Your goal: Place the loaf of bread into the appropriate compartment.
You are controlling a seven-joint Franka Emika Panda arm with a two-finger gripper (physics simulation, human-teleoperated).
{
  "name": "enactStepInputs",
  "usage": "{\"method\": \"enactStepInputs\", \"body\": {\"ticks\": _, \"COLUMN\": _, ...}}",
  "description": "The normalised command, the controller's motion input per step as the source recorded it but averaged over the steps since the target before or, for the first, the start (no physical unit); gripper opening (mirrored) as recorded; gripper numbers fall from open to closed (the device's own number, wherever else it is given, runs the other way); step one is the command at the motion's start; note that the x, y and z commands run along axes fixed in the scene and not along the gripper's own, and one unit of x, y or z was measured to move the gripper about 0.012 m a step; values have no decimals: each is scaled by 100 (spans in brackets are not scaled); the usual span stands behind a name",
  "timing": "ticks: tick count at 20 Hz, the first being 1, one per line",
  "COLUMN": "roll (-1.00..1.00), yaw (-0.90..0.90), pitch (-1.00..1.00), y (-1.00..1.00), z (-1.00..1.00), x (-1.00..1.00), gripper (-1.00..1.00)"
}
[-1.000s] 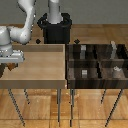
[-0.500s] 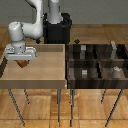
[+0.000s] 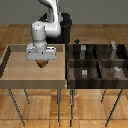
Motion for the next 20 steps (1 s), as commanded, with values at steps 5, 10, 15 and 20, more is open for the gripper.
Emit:
{"method": "enactStepInputs", "body": {"ticks": 5, "roll": 0, "yaw": 0, "pitch": 0, "y": 100, "z": 0, "x": 0, "gripper": -100}}
{"method": "enactStepInputs", "body": {"ticks": 10, "roll": 0, "yaw": 0, "pitch": 0, "y": 100, "z": 0, "x": 0, "gripper": -100}}
{"method": "enactStepInputs", "body": {"ticks": 15, "roll": 0, "yaw": 0, "pitch": 0, "y": 100, "z": 0, "x": 0, "gripper": -100}}
{"method": "enactStepInputs", "body": {"ticks": 20, "roll": 0, "yaw": 0, "pitch": 0, "y": 100, "z": 0, "x": 0, "gripper": -100}}
